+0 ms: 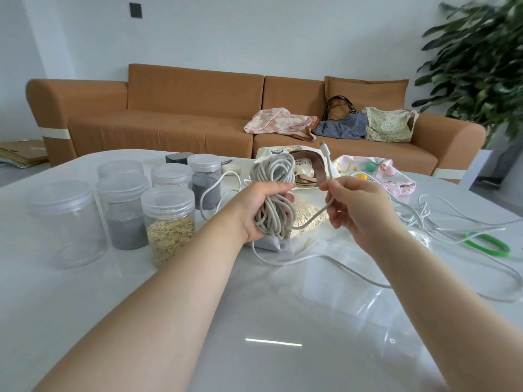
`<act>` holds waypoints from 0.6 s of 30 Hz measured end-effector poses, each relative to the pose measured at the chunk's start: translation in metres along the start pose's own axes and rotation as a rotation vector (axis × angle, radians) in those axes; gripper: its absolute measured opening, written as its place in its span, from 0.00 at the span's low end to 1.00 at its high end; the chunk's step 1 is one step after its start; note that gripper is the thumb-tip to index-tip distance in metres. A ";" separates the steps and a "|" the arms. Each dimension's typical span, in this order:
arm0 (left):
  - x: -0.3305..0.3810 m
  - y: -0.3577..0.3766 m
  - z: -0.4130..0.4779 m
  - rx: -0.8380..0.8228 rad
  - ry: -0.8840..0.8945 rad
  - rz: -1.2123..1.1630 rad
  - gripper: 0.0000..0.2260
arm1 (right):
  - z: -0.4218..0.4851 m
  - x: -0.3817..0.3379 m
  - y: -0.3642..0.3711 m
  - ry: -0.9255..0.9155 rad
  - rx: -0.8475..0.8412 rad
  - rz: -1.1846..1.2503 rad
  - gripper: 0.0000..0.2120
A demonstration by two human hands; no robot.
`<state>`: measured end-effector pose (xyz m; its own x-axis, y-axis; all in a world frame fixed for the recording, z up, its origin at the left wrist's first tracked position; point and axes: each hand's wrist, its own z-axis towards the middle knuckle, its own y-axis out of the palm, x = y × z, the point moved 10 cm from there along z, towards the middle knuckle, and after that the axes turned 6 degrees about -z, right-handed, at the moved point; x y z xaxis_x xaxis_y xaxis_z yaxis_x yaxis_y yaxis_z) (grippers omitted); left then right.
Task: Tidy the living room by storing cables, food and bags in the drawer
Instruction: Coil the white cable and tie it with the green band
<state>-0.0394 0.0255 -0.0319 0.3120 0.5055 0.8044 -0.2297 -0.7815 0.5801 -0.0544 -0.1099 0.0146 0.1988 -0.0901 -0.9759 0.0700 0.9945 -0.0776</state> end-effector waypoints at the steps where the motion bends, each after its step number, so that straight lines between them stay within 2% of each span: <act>1: -0.001 -0.002 0.000 0.023 -0.012 0.021 0.05 | 0.000 -0.001 0.002 -0.003 -0.027 0.014 0.10; 5: -0.002 -0.012 0.002 0.081 -0.041 0.065 0.06 | -0.003 -0.006 0.013 0.017 -0.154 0.044 0.05; 7: -0.004 -0.013 0.002 0.082 -0.070 0.119 0.06 | -0.005 -0.007 0.017 0.027 -0.198 0.060 0.06; 13: -0.014 -0.003 -0.002 -0.010 -0.163 0.321 0.04 | -0.002 -0.009 0.013 0.014 -0.187 0.101 0.10; 18: -0.021 0.000 -0.003 -0.066 -0.218 0.349 0.11 | -0.002 -0.014 0.010 -0.011 -0.187 0.148 0.07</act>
<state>-0.0487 0.0159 -0.0485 0.3912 0.1195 0.9125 -0.4126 -0.8635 0.2900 -0.0585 -0.0988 0.0273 0.2046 0.0583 -0.9771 -0.1431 0.9893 0.0291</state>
